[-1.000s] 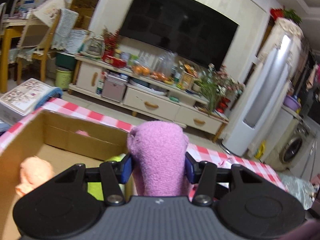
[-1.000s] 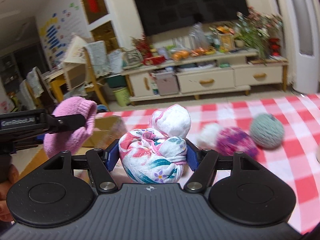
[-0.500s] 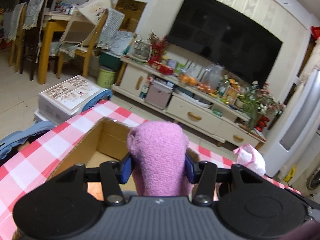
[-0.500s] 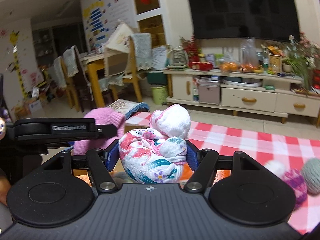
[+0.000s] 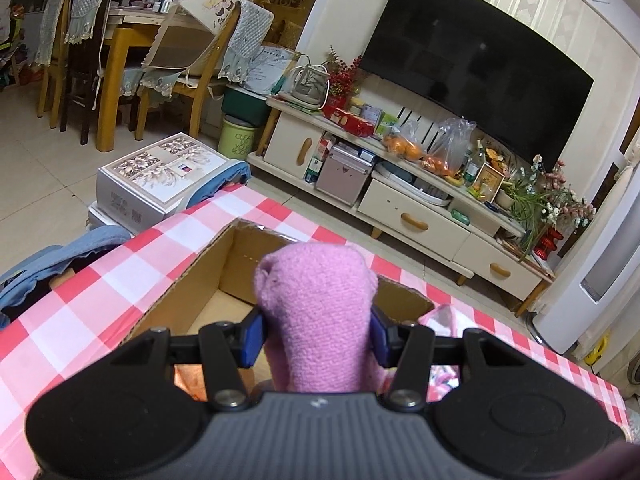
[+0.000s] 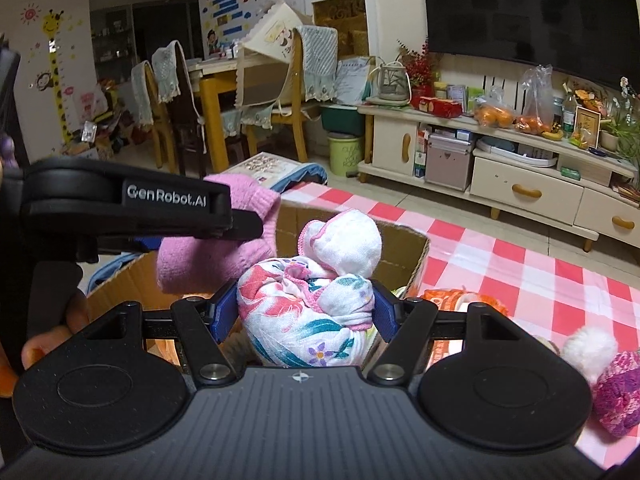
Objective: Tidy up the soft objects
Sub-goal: 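Carry the pink sock and floral bundle into the cardboard box and open both grippers, then move both tools back over the remaining knit balls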
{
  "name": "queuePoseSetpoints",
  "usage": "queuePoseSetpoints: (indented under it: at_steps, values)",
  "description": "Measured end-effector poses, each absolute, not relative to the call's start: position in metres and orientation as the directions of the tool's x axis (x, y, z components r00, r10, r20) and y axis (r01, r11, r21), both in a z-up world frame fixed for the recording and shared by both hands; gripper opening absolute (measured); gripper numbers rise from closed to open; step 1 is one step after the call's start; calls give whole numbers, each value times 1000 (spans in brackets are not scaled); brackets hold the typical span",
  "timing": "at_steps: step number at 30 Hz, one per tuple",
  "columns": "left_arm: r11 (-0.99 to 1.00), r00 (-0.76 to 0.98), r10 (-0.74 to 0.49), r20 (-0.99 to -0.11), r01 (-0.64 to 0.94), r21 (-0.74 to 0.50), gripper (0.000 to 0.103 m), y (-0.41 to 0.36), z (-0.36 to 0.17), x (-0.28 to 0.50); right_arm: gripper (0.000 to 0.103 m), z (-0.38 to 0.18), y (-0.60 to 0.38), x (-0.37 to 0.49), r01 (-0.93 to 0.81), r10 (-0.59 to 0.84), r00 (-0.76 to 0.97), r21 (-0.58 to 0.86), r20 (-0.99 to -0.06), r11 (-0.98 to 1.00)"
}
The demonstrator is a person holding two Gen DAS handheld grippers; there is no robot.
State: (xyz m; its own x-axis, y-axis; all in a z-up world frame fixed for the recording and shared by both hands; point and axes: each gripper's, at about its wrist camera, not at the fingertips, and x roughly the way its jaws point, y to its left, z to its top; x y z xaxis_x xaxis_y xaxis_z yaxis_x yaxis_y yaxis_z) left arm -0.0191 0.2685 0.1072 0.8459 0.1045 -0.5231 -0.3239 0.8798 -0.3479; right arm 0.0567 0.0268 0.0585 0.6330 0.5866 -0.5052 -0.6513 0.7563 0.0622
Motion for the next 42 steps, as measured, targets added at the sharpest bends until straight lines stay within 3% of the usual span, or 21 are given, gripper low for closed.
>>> queuePoseSetpoints:
  at_steps: [3,6,12,19,31,42]
  values:
    - [880,837,109,-536,-332,-340,52,268,106,-17,86,56,34,55,-655,586,625,61,-515,753]
    - [885,831,124,-543,-340,-318,55,265,106,-15,99,56,35,47,-656,576,632,37,-519,754]
    - [890,840,132,-527,-334,-309,73,260,111,-17,99,66,27,30,-661,581,650,13,-490,750]
    - [903,848,142,-510,-322,-284,85,253,114,-19,100,74,8,12,-630,575,692,22,-436,776]
    - [915,856,105,-507,-282,-288,93,238,116,-18,100,70,-26,-5,-530,518,756,90,-400,843]
    - [933,859,60,-509,-230,-278,100,217,115,-16,101,62,-34,-7,-440,443,785,115,-432,891]
